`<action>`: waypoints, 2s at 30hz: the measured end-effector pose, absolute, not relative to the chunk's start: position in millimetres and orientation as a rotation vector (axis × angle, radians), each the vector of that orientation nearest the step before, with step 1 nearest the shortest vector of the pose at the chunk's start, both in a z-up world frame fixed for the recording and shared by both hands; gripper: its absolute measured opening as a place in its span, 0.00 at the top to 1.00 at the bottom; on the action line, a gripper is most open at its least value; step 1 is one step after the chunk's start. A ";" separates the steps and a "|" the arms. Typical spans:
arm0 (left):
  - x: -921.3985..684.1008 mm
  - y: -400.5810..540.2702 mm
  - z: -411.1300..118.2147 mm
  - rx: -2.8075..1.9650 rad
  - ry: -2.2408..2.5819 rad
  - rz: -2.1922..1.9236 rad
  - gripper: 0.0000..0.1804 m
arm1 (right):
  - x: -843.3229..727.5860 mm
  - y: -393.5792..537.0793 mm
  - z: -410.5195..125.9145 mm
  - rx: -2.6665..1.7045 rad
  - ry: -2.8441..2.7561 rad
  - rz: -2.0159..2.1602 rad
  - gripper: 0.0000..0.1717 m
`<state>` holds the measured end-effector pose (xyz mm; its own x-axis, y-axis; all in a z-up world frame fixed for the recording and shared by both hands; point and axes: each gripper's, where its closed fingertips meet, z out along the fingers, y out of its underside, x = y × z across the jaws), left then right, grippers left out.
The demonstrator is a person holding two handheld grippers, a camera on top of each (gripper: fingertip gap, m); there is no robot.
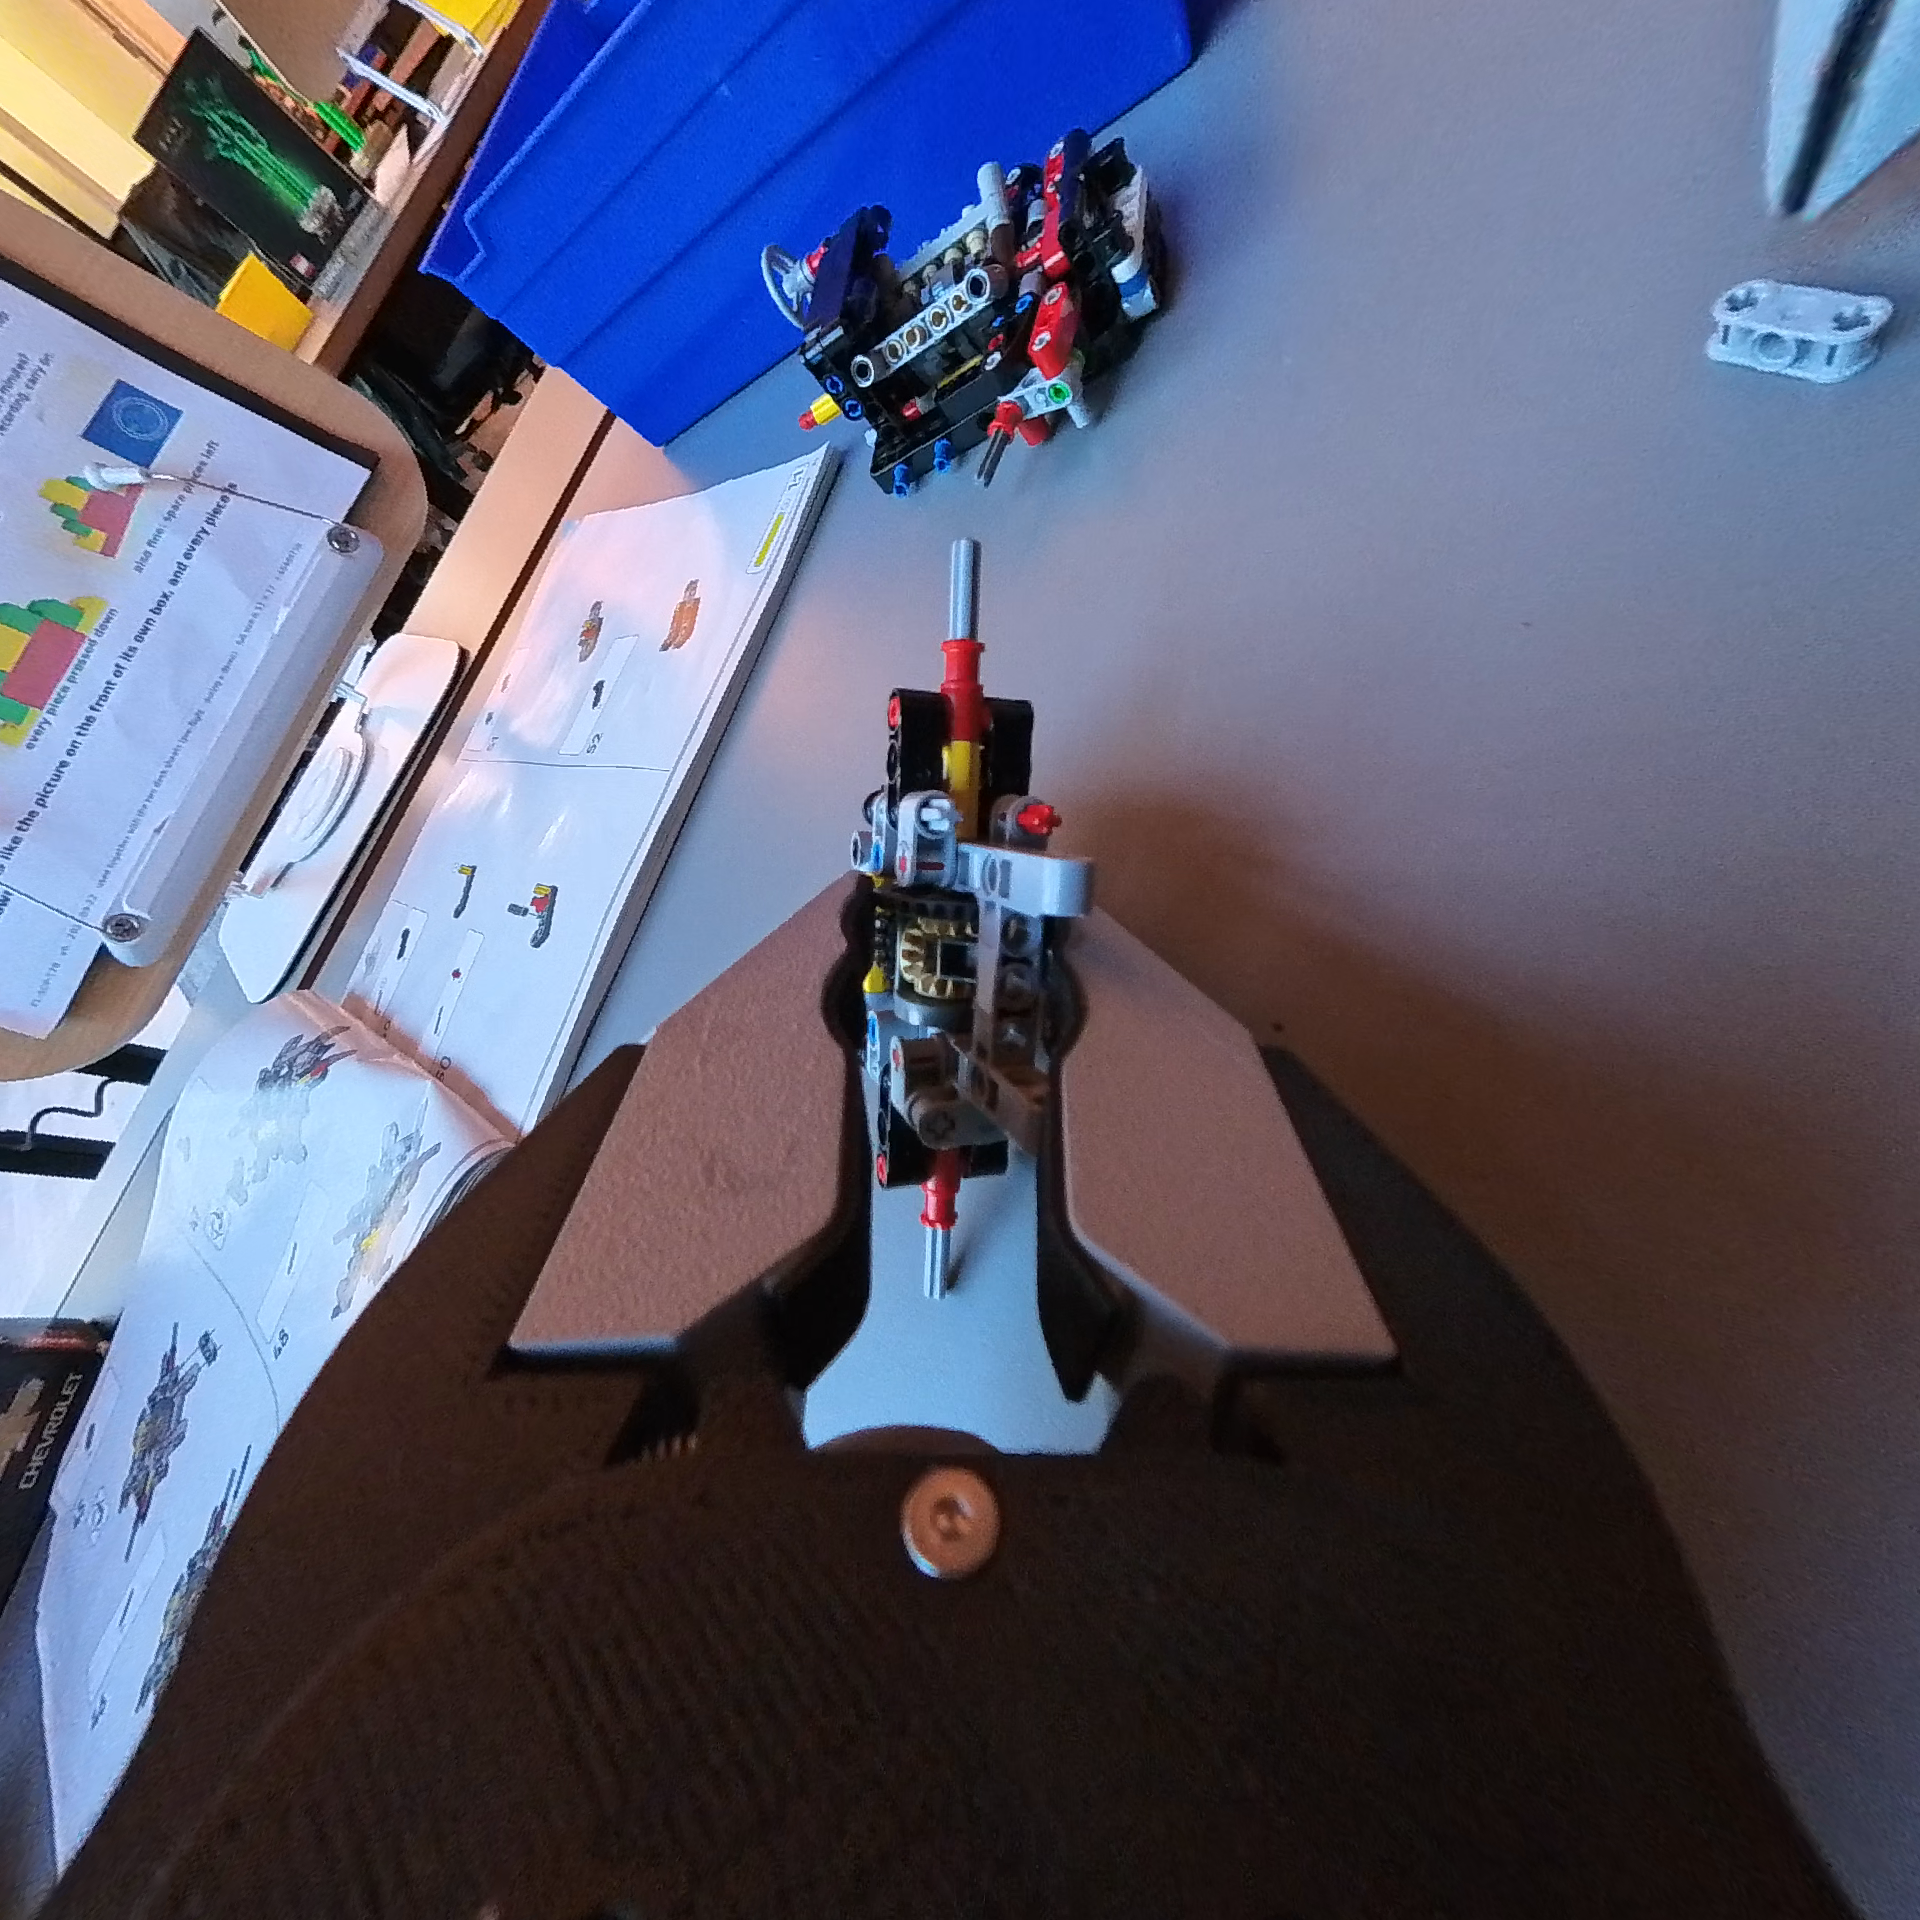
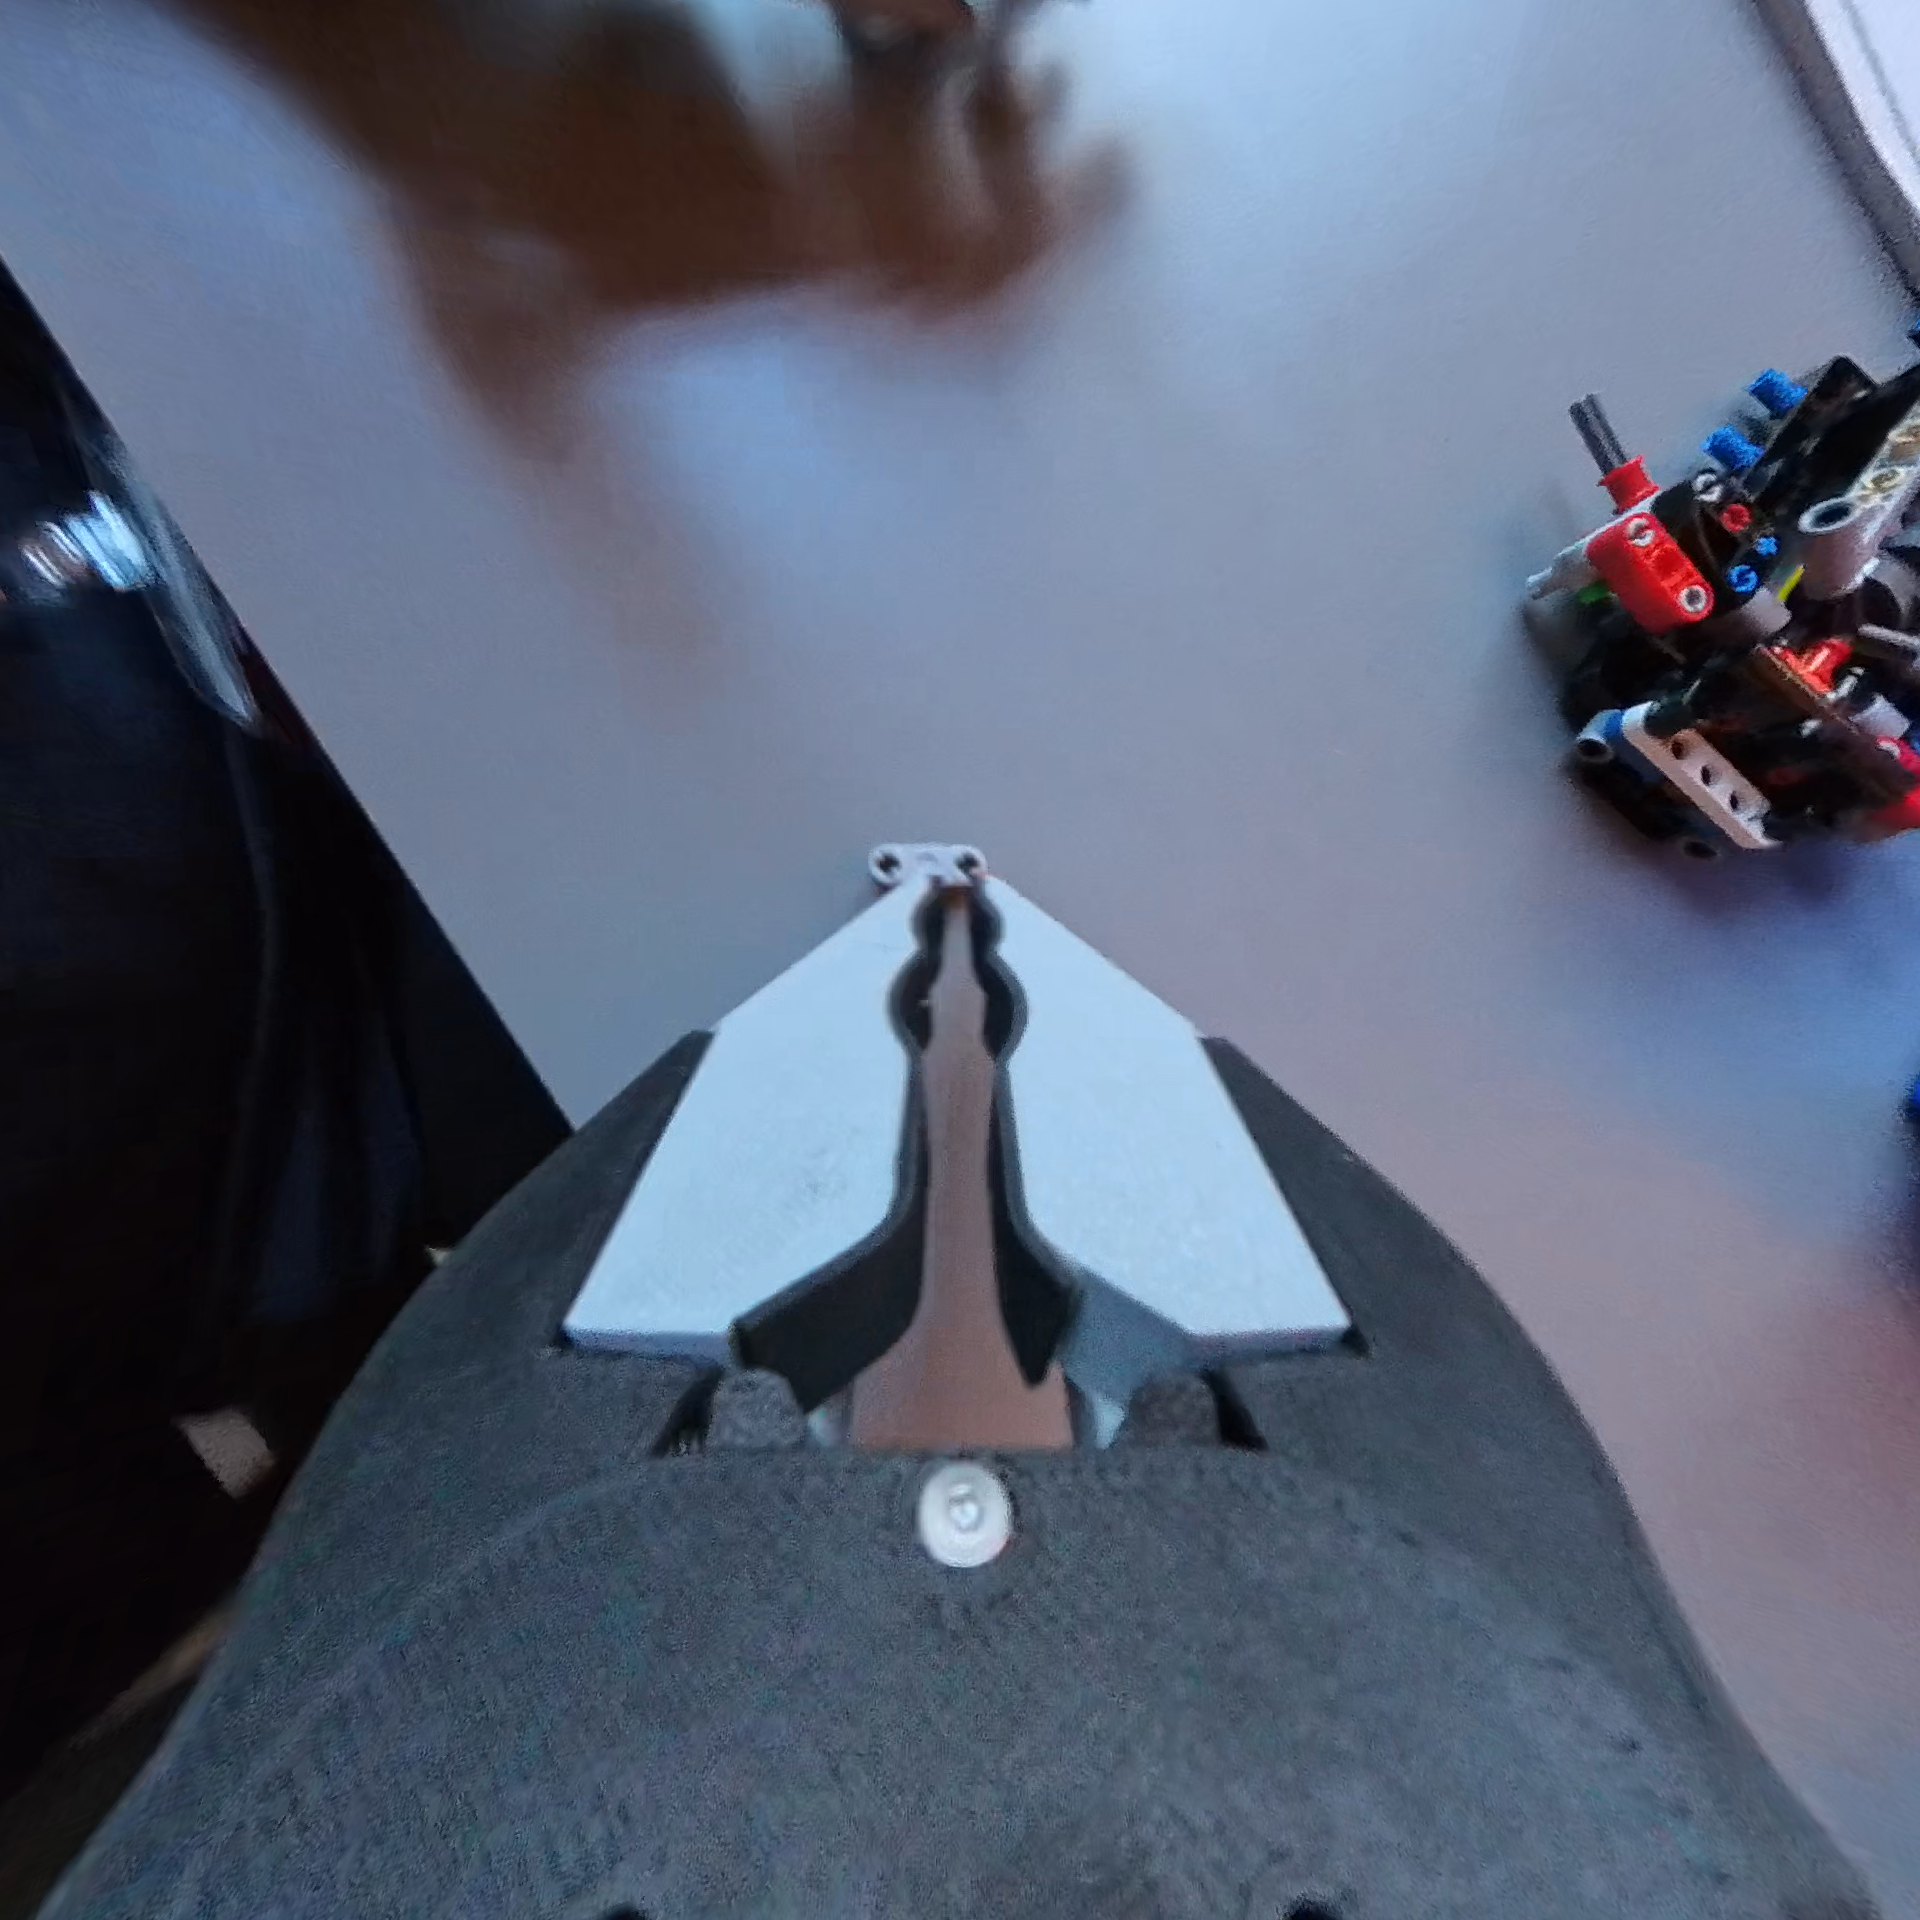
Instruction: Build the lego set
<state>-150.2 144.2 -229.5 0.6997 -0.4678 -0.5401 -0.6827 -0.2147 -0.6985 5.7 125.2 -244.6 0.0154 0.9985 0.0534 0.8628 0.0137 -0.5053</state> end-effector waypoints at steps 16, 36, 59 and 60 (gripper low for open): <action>-150.1 143.9 -229.7 -1.858 0.905 0.270 0.84 | -0.2 110.0 -258.5 -1.983 -1.641 0.547 0.86; -148.8 143.6 -231.8 -1.852 0.927 0.286 0.84 | -7.2 106.5 -258.1 -1.715 -1.924 0.578 0.88; -123.8 52.8 -220.3 -2.370 1.623 -0.478 0.84 | -90.9 52.8 -157.1 -1.225 -1.983 0.646 0.88; -120.9 50.3 -222.3 -2.372 1.622 -0.527 0.84 | -92.6 50.9 -162.0 -1.230 -1.987 0.653 0.88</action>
<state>-120.9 50.3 -222.3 0.3266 -0.9300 0.1683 -0.8513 -0.3669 -0.3751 -92.6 50.9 -162.0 -0.3041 0.9051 0.2972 0.5524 0.4217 -0.7191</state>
